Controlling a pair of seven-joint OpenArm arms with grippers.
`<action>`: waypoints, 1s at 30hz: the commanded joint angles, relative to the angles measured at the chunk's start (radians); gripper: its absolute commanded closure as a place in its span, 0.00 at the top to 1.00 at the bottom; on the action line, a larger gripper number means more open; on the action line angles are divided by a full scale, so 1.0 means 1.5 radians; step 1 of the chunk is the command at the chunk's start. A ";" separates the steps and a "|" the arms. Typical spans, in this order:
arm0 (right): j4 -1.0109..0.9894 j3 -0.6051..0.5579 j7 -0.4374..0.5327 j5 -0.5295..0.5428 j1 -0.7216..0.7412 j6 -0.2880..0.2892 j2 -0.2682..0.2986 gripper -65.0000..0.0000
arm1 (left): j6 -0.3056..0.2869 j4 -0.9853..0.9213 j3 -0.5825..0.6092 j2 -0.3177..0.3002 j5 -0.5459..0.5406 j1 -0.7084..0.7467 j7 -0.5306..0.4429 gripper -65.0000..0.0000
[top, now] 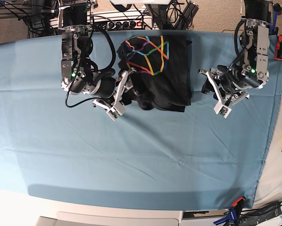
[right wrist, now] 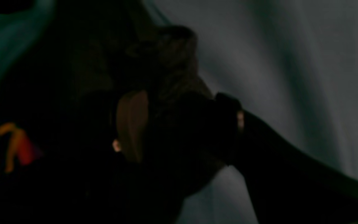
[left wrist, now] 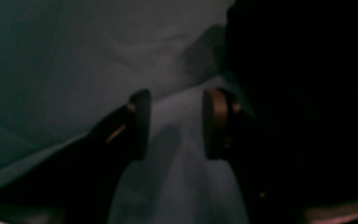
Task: Fold the T-shirt properly
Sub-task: 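Press and tuck the shirt's sides inward with both grippers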
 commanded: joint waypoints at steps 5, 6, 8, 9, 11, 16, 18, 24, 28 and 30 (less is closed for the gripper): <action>0.010 0.000 0.009 0.017 0.011 0.001 0.002 0.52 | -0.003 0.010 -0.004 -0.006 -0.005 -0.009 -0.012 0.40; 0.010 0.000 0.009 0.021 0.011 0.001 0.002 0.52 | -0.003 0.010 -0.004 -0.006 -0.005 -0.009 -0.012 0.40; 0.014 0.000 0.004 0.053 0.011 0.001 0.002 0.52 | -0.003 0.010 -0.004 -0.006 -0.005 -0.009 -0.012 0.40; 0.020 0.000 -0.001 0.069 0.011 0.001 0.002 0.52 | -0.003 0.010 -0.004 -0.006 -0.005 -0.009 -0.012 0.40; 0.036 0.000 -0.011 0.092 0.011 0.001 0.002 0.52 | -0.003 0.010 -0.004 -0.006 -0.005 -0.009 -0.012 0.40; 0.063 0.000 -0.016 0.100 0.011 0.001 0.002 0.52 | -0.003 0.010 -0.004 -0.006 -0.005 -0.007 -0.012 0.40; 0.064 0.000 -0.016 0.107 0.011 0.001 0.002 0.52 | -0.003 0.010 -0.004 -0.006 -0.005 -0.005 -0.012 0.40; 0.062 0.000 -0.015 0.027 0.009 0.001 0.002 0.52 | -0.003 0.010 -0.004 -0.006 -0.005 0.008 -0.018 0.40; 0.050 0.000 0.010 -0.007 0.009 0.001 0.002 0.52 | -0.003 0.010 -0.004 -0.006 -0.005 0.011 -0.020 0.40; 0.039 0.000 0.020 -0.019 0.009 0.001 -0.001 0.52 | -0.003 0.010 -0.004 -0.006 -0.005 0.011 -0.020 0.40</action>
